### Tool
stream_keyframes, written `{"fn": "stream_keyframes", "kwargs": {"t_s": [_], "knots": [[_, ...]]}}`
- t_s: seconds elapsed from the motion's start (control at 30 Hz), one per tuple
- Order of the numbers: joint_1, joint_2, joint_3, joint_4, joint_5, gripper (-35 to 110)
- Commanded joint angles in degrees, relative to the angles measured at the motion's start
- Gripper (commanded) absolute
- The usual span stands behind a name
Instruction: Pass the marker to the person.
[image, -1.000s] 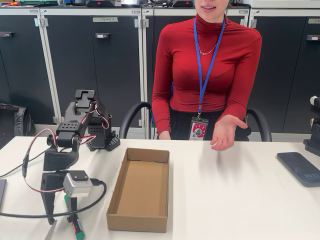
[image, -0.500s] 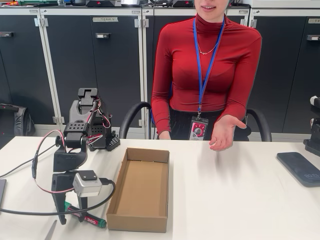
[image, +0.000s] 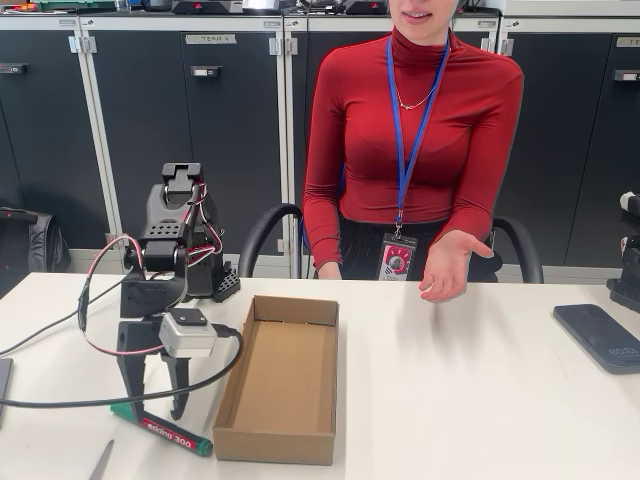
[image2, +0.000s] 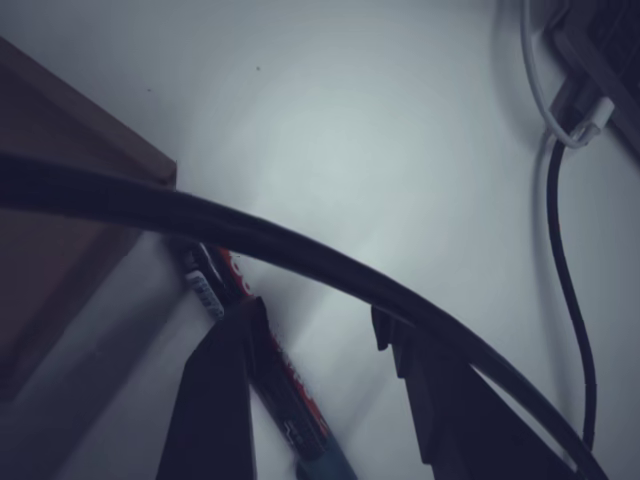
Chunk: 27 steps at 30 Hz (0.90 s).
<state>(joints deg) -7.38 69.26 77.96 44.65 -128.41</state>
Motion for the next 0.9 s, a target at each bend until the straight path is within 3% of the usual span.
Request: {"fn": "stream_keyframes", "kwargs": {"t_s": [0.0, 0.87], "knots": [[-3.3, 4.0, -1.0, -0.4, 1.5, 23], [0.7, 0.5, -1.8, 13.4, 4.7, 23]]}}
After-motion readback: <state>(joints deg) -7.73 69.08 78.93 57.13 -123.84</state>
